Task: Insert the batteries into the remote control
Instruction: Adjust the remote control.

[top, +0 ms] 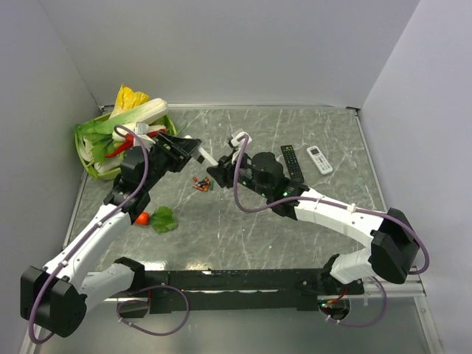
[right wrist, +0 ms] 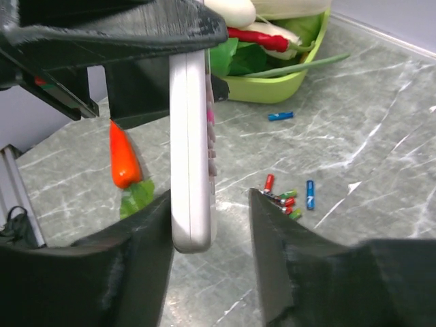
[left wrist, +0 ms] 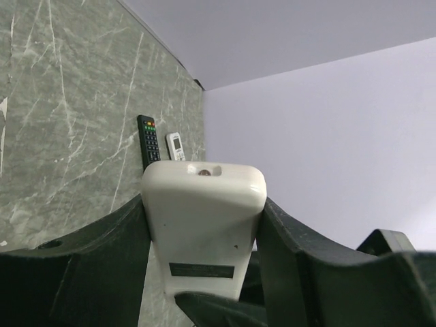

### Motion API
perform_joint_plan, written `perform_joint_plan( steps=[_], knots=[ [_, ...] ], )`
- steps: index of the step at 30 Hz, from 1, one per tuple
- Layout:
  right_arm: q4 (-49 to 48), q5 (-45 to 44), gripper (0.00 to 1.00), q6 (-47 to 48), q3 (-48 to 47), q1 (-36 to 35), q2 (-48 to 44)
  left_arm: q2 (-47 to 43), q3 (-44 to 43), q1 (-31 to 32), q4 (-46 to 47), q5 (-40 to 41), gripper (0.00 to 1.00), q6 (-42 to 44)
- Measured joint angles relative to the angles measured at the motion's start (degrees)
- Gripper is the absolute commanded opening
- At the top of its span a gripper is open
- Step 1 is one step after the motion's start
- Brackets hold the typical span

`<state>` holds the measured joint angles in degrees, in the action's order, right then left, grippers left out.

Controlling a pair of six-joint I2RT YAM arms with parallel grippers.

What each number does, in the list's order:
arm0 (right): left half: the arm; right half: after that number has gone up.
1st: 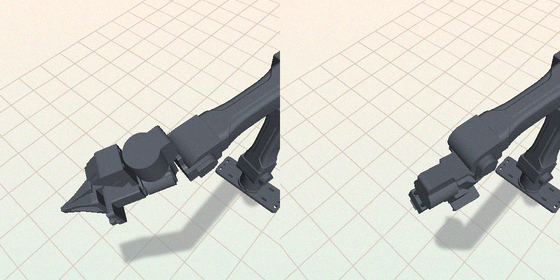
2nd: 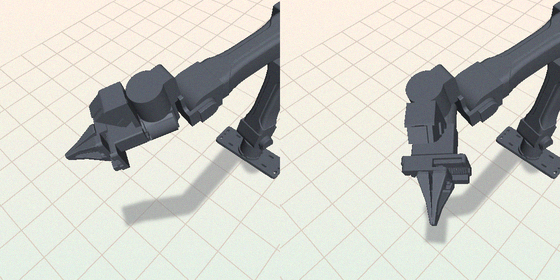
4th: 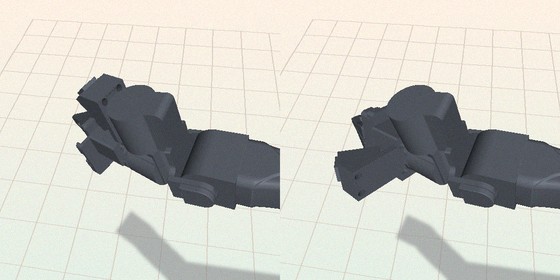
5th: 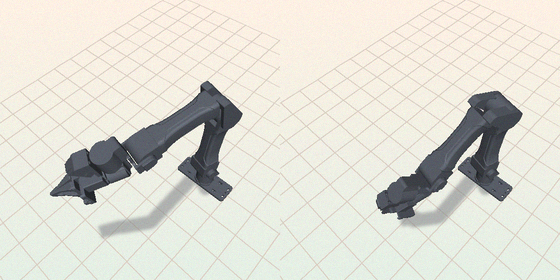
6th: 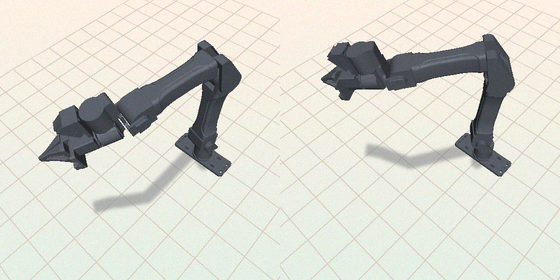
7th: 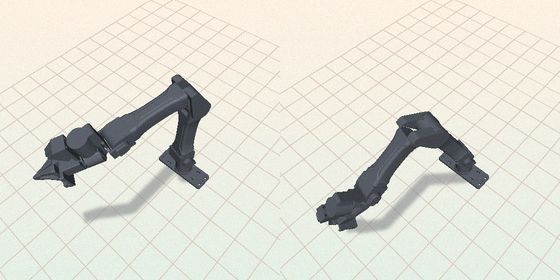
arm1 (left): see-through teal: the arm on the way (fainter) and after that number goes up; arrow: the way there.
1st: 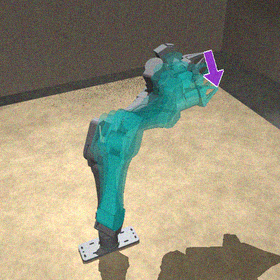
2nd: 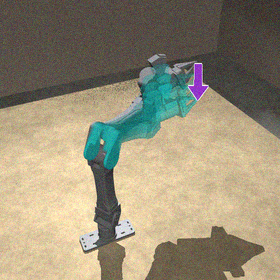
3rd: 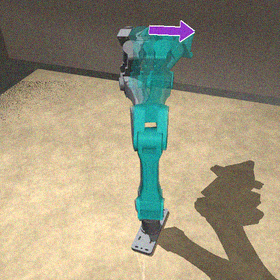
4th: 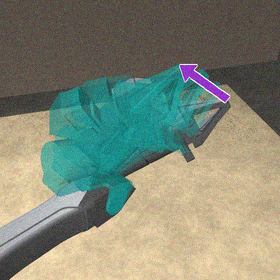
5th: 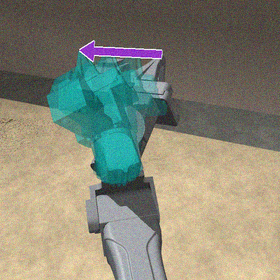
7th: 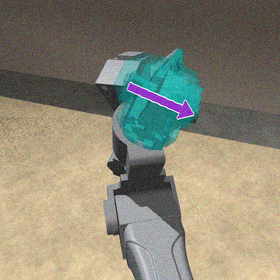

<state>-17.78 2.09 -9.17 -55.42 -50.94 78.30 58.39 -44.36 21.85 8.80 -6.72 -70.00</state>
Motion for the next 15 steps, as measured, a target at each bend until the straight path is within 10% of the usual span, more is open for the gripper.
perform_joint_plan(
  steps=[6,15],
  knots=[
    [0.7,0.7,0.0,0.8,-0.6,-0.6,0.2,-0.8,1.9,0.0,3.4,-0.2,0.69,0.0],
    [6.5,5.9,0.0,-2.7,-0.8,2.4,-2.8,-4.8,9.2,-3.5,16.1,-8.7,0.99,4.0]
  ],
)
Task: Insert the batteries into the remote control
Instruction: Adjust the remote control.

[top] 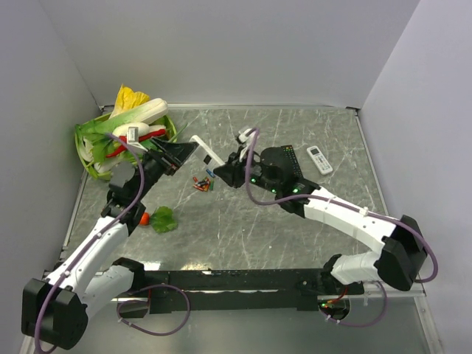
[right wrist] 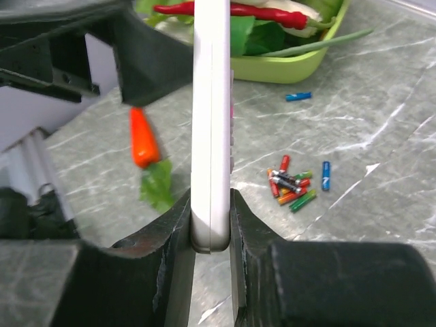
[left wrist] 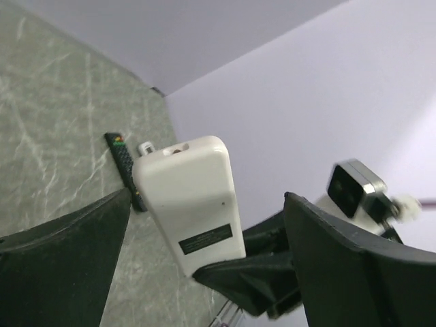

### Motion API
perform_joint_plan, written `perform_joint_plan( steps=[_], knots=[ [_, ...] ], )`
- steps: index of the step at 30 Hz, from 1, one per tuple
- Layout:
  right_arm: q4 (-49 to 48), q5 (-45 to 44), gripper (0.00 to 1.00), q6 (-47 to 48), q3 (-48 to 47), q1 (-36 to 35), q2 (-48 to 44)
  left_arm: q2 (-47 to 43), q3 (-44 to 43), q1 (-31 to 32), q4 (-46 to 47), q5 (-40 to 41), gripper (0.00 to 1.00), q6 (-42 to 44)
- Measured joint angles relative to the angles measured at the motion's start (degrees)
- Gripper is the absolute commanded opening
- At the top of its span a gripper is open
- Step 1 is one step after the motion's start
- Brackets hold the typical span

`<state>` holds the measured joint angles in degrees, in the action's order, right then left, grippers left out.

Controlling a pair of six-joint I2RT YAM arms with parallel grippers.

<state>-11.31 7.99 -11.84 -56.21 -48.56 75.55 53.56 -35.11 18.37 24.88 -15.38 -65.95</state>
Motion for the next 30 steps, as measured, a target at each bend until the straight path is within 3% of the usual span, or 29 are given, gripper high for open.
perform_joint_plan(
  steps=[8,17,30],
  knots=[
    [0.5,17.1,0.0,-9.0,-0.2,9.2,-6.0,-1.2,1.6,-2.4,13.9,-11.7,0.99,5.4],
    [-7.4,34.8,0.0,-20.3,-0.2,11.8,-3.8,3.8,3.1,-2.2,31.7,-19.5,0.95,0.6],
    [-15.2,42.1,0.0,-29.3,-0.2,11.9,0.6,11.3,3.1,-0.2,47.0,-22.7,0.77,-9.8]
  ],
)
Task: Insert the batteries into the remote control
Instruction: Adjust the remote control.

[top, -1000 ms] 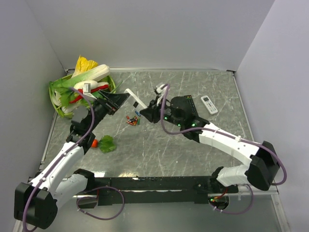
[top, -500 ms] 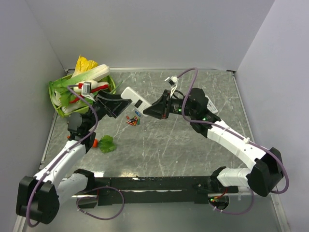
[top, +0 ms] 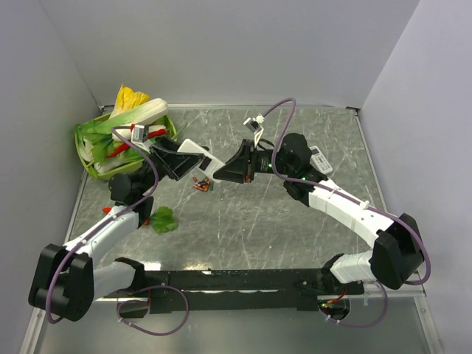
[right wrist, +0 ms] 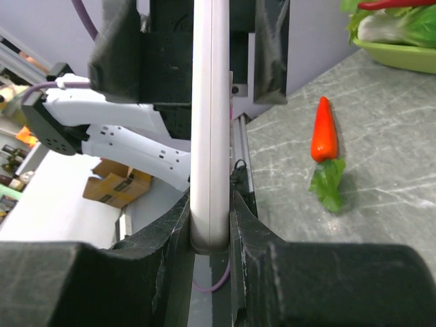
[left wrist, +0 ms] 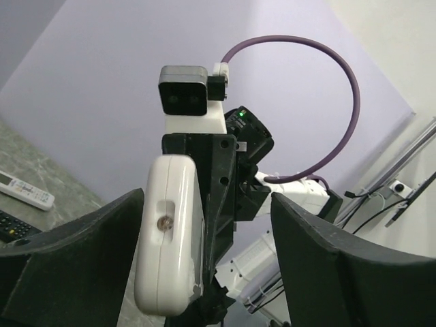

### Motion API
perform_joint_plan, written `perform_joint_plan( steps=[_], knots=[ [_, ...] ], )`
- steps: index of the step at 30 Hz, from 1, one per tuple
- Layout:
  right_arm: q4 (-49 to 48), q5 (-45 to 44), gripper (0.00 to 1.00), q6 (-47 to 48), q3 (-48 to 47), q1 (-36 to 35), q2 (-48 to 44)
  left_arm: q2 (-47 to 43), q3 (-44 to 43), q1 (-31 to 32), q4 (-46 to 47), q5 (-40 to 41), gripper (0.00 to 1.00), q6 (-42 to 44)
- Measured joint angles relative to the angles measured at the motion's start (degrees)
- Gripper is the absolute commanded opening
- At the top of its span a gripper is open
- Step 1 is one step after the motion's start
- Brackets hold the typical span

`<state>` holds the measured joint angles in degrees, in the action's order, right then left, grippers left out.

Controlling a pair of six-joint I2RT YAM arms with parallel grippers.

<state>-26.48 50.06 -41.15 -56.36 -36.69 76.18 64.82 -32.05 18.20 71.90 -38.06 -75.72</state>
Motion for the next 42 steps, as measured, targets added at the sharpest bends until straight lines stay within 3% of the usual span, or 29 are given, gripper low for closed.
perform_joint_plan(
  steps=[4,7,10,13,15,16,19,22,30,39,42],
  knots=[
    [-2.2,0.0,0.0,-1.4,0.0,0.2,0.1,-0.2,0.0,1.0,0.4,0.1,0.66,-0.2],
    [-2.8,0.0,0.0,-1.4,0.0,0.4,0.3,-0.8,0.0,1.3,-0.2,0.5,0.49,-0.1],
    [-3.8,0.8,0.0,-1.4,0.0,0.4,0.8,-2.1,0.7,1.4,-2.6,1.8,0.22,1.0],
    [-3.4,1.0,0.0,-1.6,0.0,0.3,0.9,-2.9,1.2,1.4,-5.3,3.0,0.03,2.6],
    [-2.9,1.0,0.14,-1.7,0.0,0.3,0.9,-3.9,1.3,1.4,-6.9,3.4,0.01,3.7],
    [-2.6,1.0,0.31,-1.6,0.0,0.3,0.9,-4.3,1.4,1.5,-7.6,3.7,0.01,4.2],
    [-1.5,0.2,0.61,-1.4,0.0,0.2,0.9,-5.6,2.0,1.8,-10.0,5.2,0.01,5.5],
    [1.0,-3.5,0.72,-0.9,0.0,0.4,0.9,-7.1,3.1,1.7,-12.5,8.1,0.02,6.3],
    [4.8,-11.5,0.71,-2.6,0.2,0.5,0.9,-8.9,6.1,2.1,-17.6,16.4,0.02,7.2],
    [5.7,-15.9,0.61,-5.4,0.1,-0.8,3.7,-7.9,7.8,3.6,-19.4,22.6,0.02,6.1],
    [6.7,-17.0,0.53,-6.5,0.1,-0.9,4.9,-7.2,8.1,4.0,-19.5,24.1,0.02,5.8]
  ],
)
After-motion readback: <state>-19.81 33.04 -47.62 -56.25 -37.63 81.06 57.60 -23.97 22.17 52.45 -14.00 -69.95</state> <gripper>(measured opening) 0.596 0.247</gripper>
